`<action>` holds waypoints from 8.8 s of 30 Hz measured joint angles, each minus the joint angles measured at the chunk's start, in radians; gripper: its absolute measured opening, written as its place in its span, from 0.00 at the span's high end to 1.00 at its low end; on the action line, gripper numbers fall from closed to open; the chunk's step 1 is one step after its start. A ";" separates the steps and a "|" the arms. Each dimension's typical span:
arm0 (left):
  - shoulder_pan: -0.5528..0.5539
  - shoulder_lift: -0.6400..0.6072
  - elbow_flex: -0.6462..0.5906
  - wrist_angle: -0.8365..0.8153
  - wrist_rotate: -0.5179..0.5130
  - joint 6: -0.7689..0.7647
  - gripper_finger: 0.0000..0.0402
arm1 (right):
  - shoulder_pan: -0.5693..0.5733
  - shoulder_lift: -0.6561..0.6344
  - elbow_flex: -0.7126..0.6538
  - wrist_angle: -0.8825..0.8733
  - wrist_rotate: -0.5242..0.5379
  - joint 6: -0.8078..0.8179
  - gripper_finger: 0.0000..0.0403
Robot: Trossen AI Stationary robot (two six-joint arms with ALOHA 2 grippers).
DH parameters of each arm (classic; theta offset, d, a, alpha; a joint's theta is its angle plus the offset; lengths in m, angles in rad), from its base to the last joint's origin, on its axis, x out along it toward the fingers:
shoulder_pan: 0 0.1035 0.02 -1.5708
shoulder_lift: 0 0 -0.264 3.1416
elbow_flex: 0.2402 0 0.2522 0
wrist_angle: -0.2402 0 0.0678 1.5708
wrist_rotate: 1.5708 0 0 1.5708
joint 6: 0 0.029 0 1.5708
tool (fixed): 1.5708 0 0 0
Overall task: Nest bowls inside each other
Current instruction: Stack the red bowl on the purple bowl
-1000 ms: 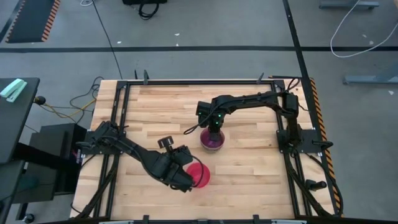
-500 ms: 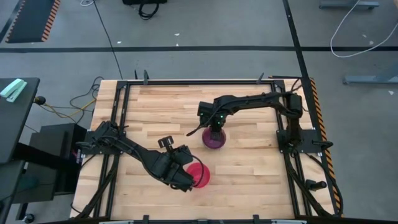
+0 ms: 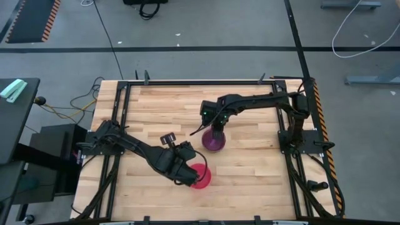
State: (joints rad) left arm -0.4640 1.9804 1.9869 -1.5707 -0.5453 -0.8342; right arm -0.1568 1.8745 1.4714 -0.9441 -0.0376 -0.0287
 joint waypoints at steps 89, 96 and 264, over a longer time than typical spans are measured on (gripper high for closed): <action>0.293 0.079 -0.340 0.482 0.542 0.256 0.79 | 0.474 -0.696 -0.453 -0.047 0.352 0.452 0.74; 0.325 0.081 -0.424 0.560 0.584 0.262 0.80 | 0.474 -0.696 -0.453 -0.047 0.352 0.446 0.74; 0.637 0.330 0.102 0.367 0.808 0.481 0.93 | 0.473 -0.695 -0.452 0.009 0.352 0.366 0.74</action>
State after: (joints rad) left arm 0.1733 2.3100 2.0888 -1.2035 0.2623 -0.3535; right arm 0.3164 1.1793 1.0191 -0.9348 0.3141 0.3370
